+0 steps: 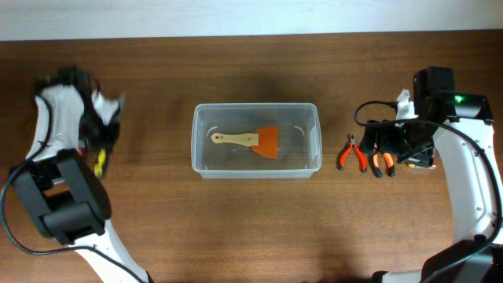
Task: Pack container
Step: 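Place the file into the clear box and release with the left gripper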
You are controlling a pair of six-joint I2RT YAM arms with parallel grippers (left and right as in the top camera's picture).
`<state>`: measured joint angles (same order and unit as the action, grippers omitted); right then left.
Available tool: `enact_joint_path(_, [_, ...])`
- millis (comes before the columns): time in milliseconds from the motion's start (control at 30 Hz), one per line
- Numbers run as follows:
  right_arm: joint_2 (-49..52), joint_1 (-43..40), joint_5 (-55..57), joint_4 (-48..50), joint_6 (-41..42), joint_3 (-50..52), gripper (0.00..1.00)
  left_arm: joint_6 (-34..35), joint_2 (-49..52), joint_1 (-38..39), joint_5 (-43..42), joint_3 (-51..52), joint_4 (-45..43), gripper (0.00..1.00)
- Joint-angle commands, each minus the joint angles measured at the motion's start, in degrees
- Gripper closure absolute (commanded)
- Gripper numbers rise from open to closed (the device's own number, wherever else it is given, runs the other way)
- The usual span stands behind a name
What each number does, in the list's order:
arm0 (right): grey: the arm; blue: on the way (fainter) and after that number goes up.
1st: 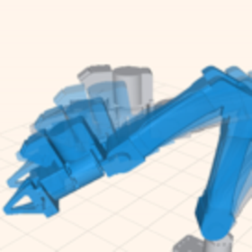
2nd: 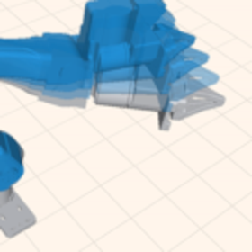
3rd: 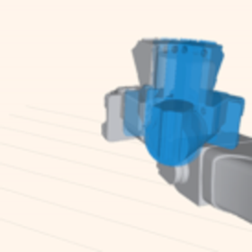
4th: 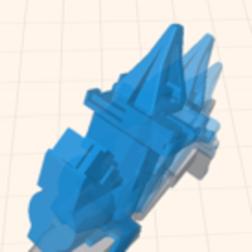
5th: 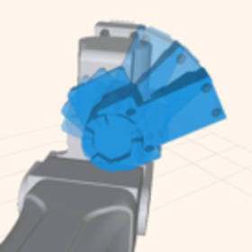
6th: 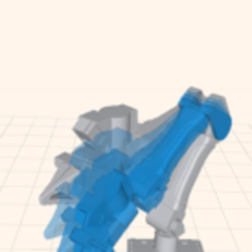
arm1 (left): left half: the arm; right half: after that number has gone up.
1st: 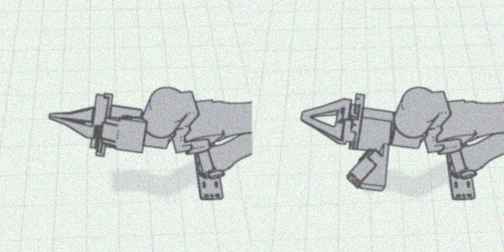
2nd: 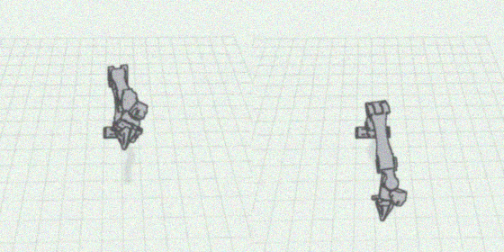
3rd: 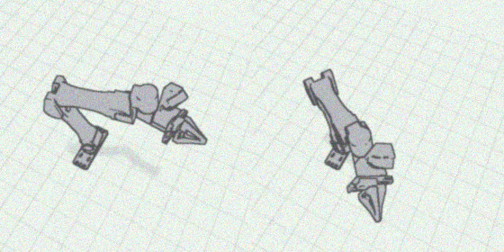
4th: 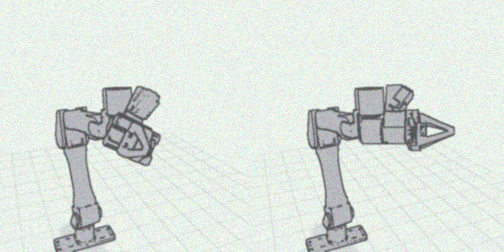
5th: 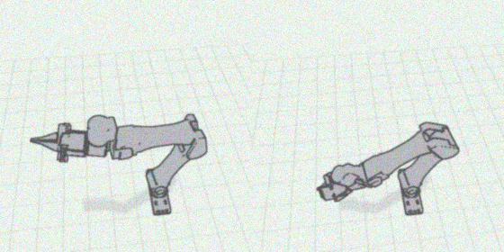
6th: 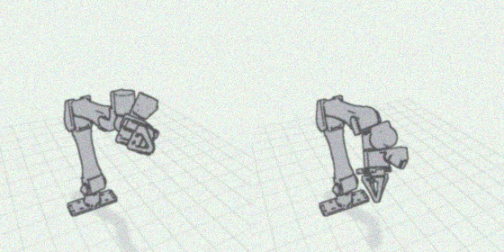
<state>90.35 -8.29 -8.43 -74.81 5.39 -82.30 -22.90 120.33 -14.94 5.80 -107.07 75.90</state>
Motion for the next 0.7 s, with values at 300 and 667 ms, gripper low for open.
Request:
enact_joint_path(300, [0.13, -0.46, 0.74, -0.02, 0.0, -0.96, 0.01, -19.61, -7.04, 27.82, -11.41, -26.71, 9.79, 0.98])
enact_joint_path(667, [0.13, -0.46, 0.74, 0.0, 0.0, -0.96, 0.01, -38.66, -6.56, 40.46, -6.47, -2.49, -5.73, 0.98])
